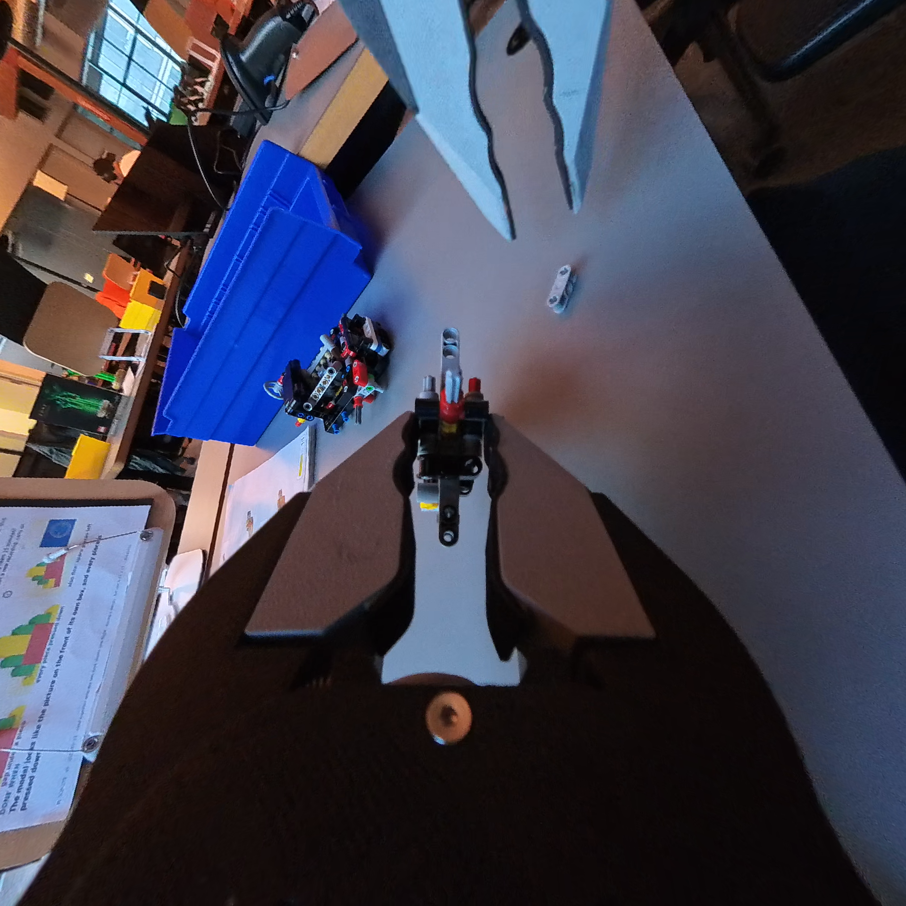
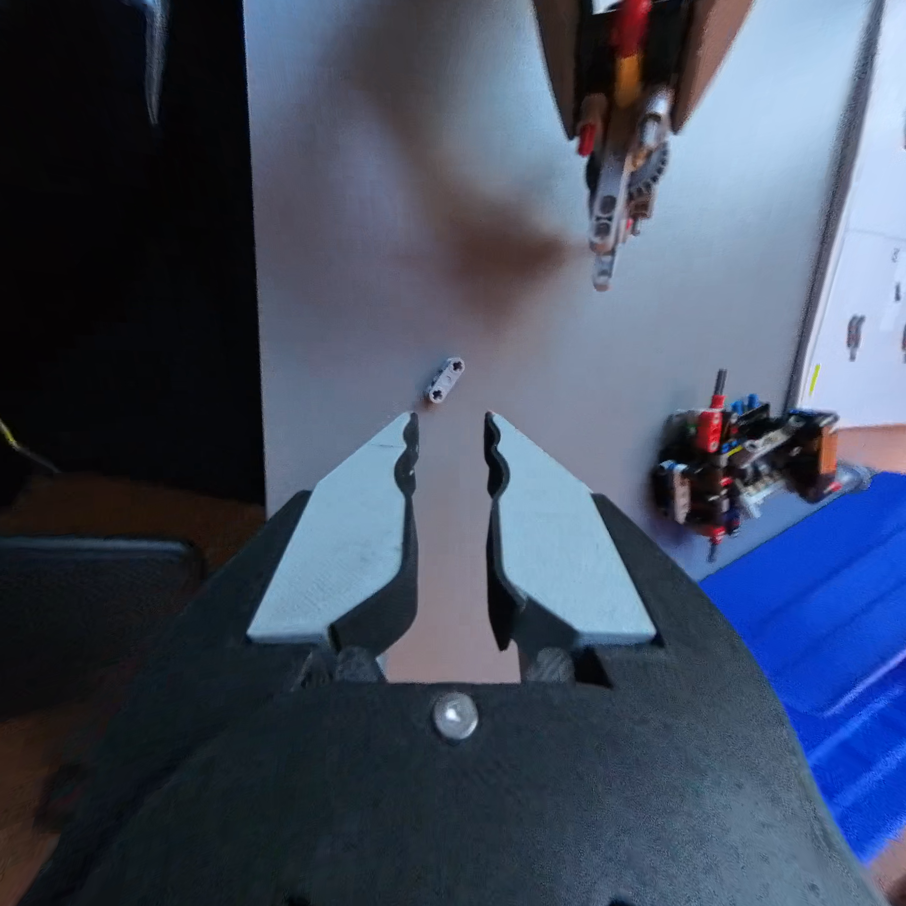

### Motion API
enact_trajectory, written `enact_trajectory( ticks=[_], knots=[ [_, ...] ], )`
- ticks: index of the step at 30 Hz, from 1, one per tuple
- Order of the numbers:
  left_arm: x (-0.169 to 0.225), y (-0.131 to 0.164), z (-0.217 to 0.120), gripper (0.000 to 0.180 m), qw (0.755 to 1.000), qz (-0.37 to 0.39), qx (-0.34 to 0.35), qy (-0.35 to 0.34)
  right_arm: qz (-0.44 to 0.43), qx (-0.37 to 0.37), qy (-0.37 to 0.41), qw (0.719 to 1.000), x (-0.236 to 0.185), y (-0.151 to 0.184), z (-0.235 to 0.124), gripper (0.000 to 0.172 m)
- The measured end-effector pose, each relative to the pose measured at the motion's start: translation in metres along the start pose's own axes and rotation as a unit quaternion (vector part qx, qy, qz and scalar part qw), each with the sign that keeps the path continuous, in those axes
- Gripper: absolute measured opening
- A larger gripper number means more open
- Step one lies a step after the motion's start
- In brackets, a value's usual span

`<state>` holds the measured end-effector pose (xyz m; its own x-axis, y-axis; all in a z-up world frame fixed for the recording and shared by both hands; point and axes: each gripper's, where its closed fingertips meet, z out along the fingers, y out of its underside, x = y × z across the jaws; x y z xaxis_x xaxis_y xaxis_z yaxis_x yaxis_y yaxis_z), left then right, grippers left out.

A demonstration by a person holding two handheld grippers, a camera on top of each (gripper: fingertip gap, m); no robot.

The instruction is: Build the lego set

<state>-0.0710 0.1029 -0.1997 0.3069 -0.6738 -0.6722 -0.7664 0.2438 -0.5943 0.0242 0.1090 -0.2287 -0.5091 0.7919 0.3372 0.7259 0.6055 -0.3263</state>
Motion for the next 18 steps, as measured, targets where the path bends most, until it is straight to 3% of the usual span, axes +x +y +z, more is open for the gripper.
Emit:
enact_trajectory(
  ticks=[5,10,13,18],
  knots=[
    [-0.002,0.002,-0.002,0.024,0.999,-0.026,0.027,-0.021,-0.139,-0.115,-0.043,0.983,-0.003,0.005,0.014,0.025],
    [-0.002,0.007,-0.003,0.024,0.998,-0.016,0.031,-0.060,-0.135,-0.100,-0.046,0.985,-0.005,0.004,0.020,0.018],
    [-0.004,0.009,0.000,0.024,0.997,-0.007,0.024,-0.075,-0.093,-0.069,-0.051,0.992,-0.004,0.004,0.019,0.016],
    [-0.008,0.013,0.005,0.024,0.993,0.023,-0.011,-0.117,0.115,-0.008,-0.080,0.990,0.000,-0.003,0.022,0.010]
  ],
)
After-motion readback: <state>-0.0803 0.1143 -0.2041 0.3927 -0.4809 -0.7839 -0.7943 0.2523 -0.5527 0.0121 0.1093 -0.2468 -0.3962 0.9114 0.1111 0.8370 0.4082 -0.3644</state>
